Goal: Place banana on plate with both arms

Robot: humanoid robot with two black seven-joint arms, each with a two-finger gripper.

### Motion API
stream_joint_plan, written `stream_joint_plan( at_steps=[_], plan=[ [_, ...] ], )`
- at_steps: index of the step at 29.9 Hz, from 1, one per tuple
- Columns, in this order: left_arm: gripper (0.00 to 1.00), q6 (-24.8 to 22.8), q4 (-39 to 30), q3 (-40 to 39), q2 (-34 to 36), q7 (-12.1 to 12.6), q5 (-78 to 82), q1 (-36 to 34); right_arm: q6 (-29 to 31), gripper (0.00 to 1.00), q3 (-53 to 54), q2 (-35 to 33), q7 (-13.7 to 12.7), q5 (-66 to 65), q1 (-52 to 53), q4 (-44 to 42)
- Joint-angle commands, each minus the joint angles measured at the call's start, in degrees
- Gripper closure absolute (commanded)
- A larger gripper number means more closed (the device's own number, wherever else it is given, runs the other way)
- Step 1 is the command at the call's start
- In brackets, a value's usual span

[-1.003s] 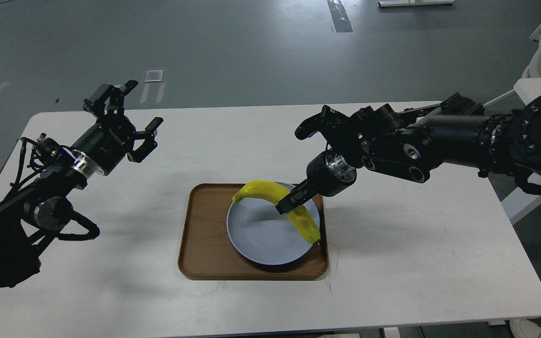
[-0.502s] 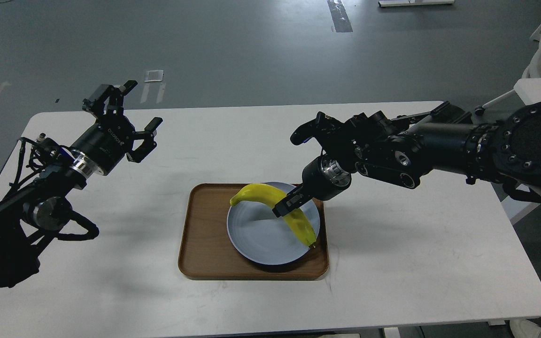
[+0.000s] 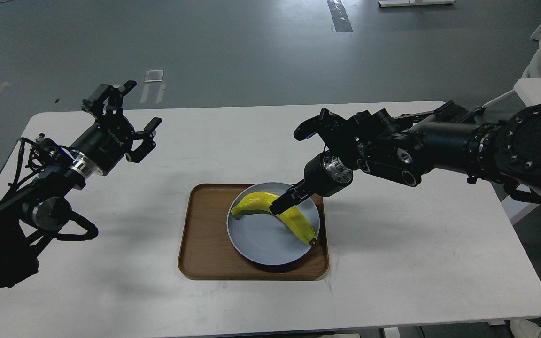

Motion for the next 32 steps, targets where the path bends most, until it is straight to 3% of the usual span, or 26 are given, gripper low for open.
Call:
stream_joint_plan(
  at_steps=[1, 5, 12, 20, 32],
  plan=[
    [0.02, 0.0, 0.0, -0.02, 0.16, 0.0, 0.0, 0.0, 0.0, 0.01, 5.5, -5.22, 0.0, 7.59, 0.42, -1.84],
    [0.02, 0.0, 0.0, -0.02, 0.16, -0.05, 0.0, 0.0, 0.0, 0.01, 13.23, -11.89, 0.0, 16.63, -1.68, -1.67],
    [0.02, 0.0, 0.0, 0.07, -0.37, -0.05, 0.0, 0.61, 0.0, 0.01, 33.52, -20.96, 0.0, 27.91, -18.18, -1.76],
    [0.02, 0.0, 0.35, 0.16, -1.51, -0.05, 0.09, 0.7, 0.0, 0.0, 57.36, -20.19, 0.0, 36.6, -36.12, -1.84],
    [0.02, 0.0, 7.28, 0.42, -7.83, -0.05, 0.18, 0.53, 0.0, 0.0, 64.59, -20.18, 0.0, 38.82, -44.05, -1.93]
  ],
)
